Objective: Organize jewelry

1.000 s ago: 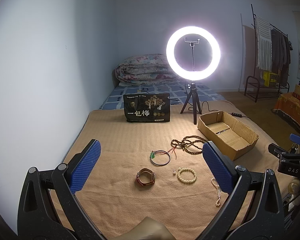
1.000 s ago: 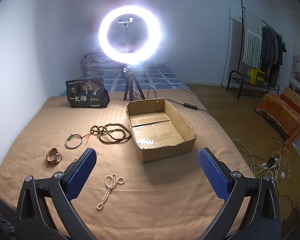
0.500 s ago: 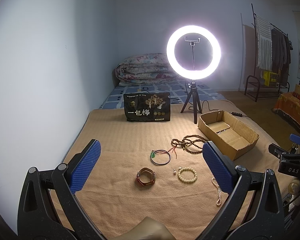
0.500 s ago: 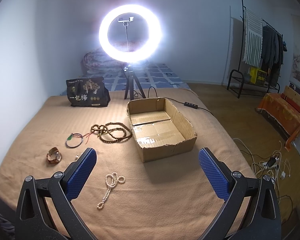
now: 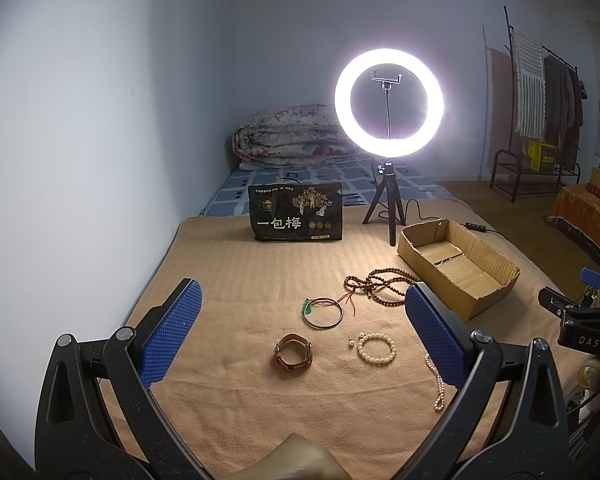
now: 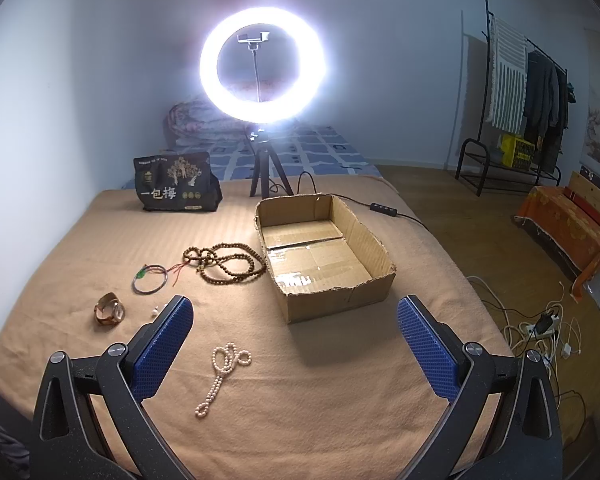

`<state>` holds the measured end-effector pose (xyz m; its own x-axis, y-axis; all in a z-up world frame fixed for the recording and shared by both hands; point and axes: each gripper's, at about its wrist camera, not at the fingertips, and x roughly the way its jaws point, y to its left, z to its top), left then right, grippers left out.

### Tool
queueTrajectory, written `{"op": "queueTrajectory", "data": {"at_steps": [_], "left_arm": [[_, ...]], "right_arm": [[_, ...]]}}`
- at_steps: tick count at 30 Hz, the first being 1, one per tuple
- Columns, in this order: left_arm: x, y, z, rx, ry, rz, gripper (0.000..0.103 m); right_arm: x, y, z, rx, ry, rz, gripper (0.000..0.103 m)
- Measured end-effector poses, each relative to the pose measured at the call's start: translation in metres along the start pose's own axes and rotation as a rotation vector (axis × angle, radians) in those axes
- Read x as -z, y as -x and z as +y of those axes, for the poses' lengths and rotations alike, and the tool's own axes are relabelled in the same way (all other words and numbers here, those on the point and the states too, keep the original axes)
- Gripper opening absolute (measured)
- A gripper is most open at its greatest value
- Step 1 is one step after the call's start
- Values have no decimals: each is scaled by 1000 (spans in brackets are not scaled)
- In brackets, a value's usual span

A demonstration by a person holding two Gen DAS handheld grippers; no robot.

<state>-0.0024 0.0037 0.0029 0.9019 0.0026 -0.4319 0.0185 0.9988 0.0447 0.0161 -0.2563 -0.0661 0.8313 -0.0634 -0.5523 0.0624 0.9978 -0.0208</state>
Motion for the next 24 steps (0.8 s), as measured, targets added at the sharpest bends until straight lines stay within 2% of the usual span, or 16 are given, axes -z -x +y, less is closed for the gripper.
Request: {"op": "queueTrajectory", "data": {"at_steps": [14, 21, 24], "left_arm": [[9, -16, 19, -38, 19, 29, 103], [8, -42, 50, -65, 75, 123, 103], [9, -56, 62, -41, 115, 185, 103]], "right_arm": [[4, -5, 2, 10, 16, 15, 102], [7, -15, -5, 35, 29, 44, 102], [9, -19, -9, 32, 26, 55, 102]]}}
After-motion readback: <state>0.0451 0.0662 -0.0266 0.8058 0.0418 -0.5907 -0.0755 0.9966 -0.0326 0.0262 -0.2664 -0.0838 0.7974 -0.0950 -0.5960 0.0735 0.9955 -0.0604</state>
